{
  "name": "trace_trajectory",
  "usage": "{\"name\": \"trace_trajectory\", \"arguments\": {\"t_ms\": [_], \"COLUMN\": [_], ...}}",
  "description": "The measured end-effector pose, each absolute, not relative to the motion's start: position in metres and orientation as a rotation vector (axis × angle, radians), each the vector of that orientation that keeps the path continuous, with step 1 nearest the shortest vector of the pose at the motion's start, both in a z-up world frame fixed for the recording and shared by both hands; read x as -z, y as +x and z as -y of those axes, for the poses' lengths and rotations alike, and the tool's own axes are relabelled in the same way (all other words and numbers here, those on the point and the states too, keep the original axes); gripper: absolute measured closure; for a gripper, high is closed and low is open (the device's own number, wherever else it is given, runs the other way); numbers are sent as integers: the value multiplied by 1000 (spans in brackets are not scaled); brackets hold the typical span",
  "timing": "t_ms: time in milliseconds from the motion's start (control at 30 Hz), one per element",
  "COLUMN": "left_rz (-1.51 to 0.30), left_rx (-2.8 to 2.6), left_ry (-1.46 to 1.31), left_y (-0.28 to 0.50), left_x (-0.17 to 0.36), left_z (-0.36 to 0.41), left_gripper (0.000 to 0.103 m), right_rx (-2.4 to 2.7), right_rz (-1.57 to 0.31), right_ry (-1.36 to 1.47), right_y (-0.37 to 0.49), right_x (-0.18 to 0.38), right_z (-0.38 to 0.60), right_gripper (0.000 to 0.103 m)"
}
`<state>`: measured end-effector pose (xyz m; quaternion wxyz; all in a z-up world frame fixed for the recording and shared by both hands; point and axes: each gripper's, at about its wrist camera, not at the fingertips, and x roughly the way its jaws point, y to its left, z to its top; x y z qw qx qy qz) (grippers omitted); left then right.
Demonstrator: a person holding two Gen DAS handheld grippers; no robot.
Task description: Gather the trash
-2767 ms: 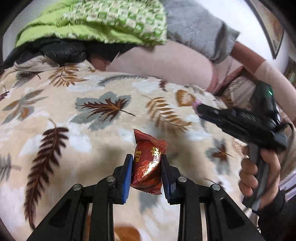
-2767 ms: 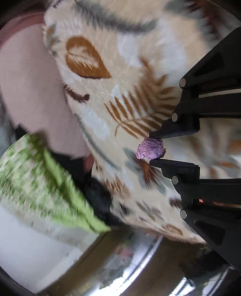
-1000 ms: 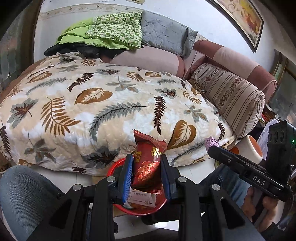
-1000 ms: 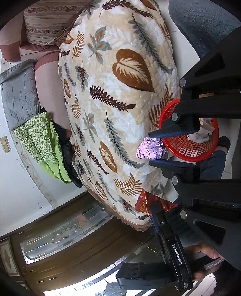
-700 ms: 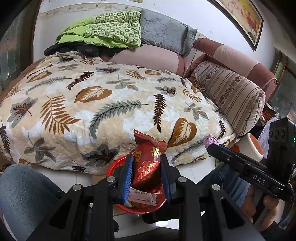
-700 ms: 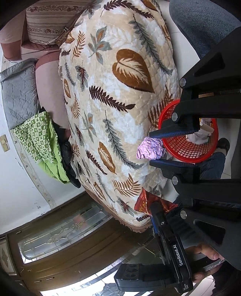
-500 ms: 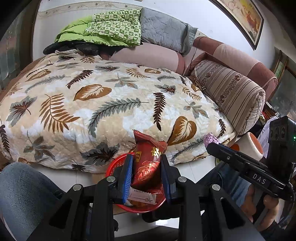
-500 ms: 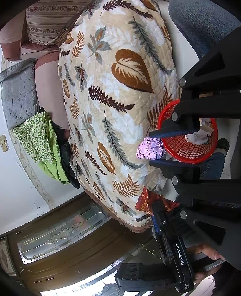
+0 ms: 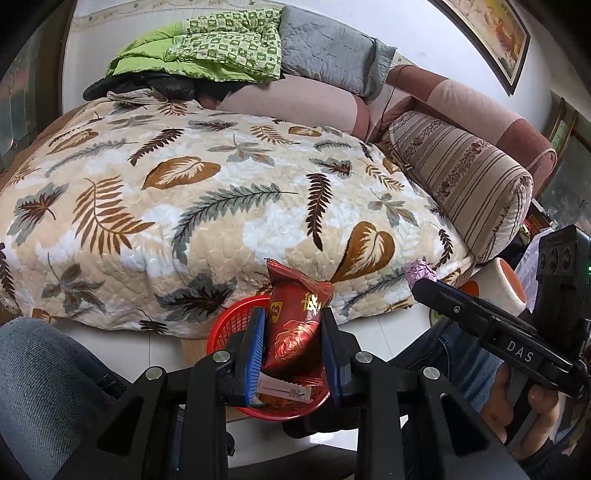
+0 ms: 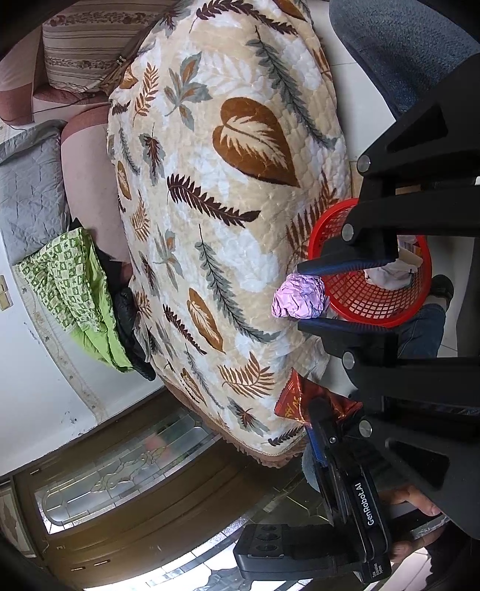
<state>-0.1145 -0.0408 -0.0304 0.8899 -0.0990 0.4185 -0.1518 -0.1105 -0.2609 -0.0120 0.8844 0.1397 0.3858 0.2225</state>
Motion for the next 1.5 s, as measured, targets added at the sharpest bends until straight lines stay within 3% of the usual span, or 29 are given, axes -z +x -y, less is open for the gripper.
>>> {"name": "trace_trajectory", "arguments": {"t_ms": [967, 1100, 1233, 1300, 1367, 1500], "left_rz": [-961, -1002, -981, -961, -934, -909], "left_rx": [338, 340, 323, 303, 267, 211], "left_ry": [-254, -294, -280, -261, -233, -195], "left_y": [-88, -82, -85, -88, -93, -103], "left_x": [66, 77, 72, 66, 60, 50], "left_z": [42, 39, 38, 37, 35, 32], "left_gripper": [72, 53, 47, 31, 22, 16], "right_rx": [-459, -446, -446, -450, -449, -433], "right_rz": [-851, -861, -853, -848, -840, -811], "right_ry": [292, 306, 307, 311, 306, 271], "right_y": [-95, -91, -92, -93, -95, -104], "right_x": [35, 39, 36, 35, 32, 23], "right_z": [246, 247, 249, 249, 249, 248], "right_gripper": [78, 55, 54, 54, 54, 47]}}
